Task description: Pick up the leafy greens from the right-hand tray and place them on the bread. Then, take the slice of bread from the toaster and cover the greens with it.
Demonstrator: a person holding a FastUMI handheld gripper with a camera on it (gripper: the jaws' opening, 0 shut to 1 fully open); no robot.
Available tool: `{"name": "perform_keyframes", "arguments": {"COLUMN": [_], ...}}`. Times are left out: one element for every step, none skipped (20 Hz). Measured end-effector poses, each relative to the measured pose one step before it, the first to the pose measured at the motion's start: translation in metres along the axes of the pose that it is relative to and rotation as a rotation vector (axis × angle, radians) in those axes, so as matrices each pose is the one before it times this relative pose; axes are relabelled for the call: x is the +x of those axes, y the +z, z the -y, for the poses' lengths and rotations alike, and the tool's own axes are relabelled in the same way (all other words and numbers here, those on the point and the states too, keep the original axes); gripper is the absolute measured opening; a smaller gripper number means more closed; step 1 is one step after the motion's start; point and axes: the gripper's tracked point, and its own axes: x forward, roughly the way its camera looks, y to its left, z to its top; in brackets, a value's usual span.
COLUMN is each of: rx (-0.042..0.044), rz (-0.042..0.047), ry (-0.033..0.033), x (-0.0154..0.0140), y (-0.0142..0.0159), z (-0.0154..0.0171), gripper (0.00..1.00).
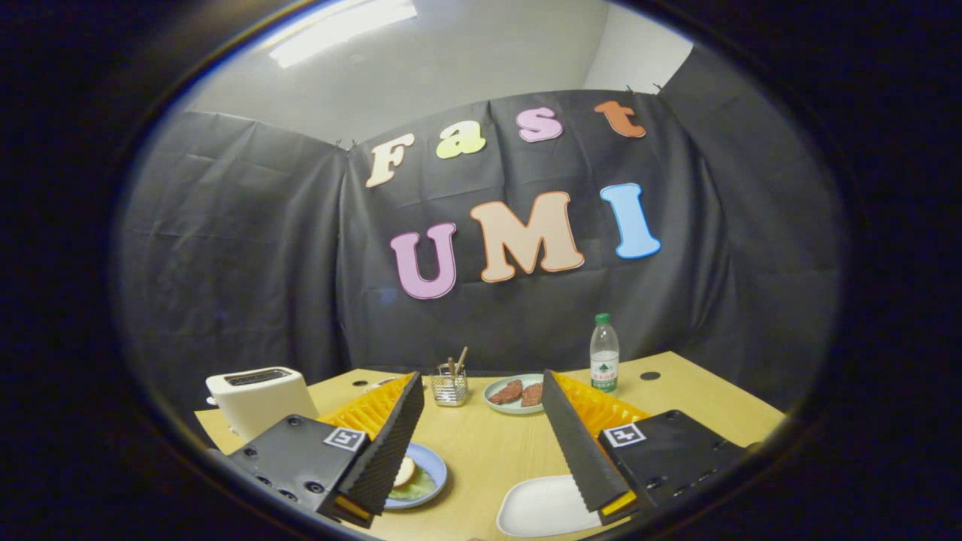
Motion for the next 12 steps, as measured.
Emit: {"name": "perform_keyframes", "arguments": {"rx": [0.01061,0.00419,-0.00374,-0.00485,-0.00066,-0.00078,-0.00275,-0.00651,-0.00451,-0.00261,-0.0007,-0.00042], "rz": [-0.00726,-0.00649,-0.00455,-0.00306,-0.00045,0.00153,0.00328,0.00506,0.00723,0.00779,0.00446,0.00299], "ry": [0.00101,-0.00124,-0.00362,-0.00164,0.00514,0.00982,0.00856,0.00657,0.0024,0.00365,0.00387,0.0053], "x": [0.00004,0.00121,0.00157,0.00037,-0.00031,-0.00053,-0.00094,-0.0011,-0.00079,-0.00094,-0.00103,-0.00049], "y": [-0.00316,-0.00353,-0.00264,-0.00189,-0.00074,0.00073,0.00053,0.00088,0.00204,0.00206,0.00147,0.00014], "z": [0.00322,0.00362,0.00314,0.0019,-0.00075,-0.00355,-0.00247,-0.00011,0.00021,-0.00081,-0.00075,-0.00121], "gripper": [0.98,0.98,0.98,0.98,0.98,0.98,0.98,0.98,0.98,0.98,0.98,0.98]}}
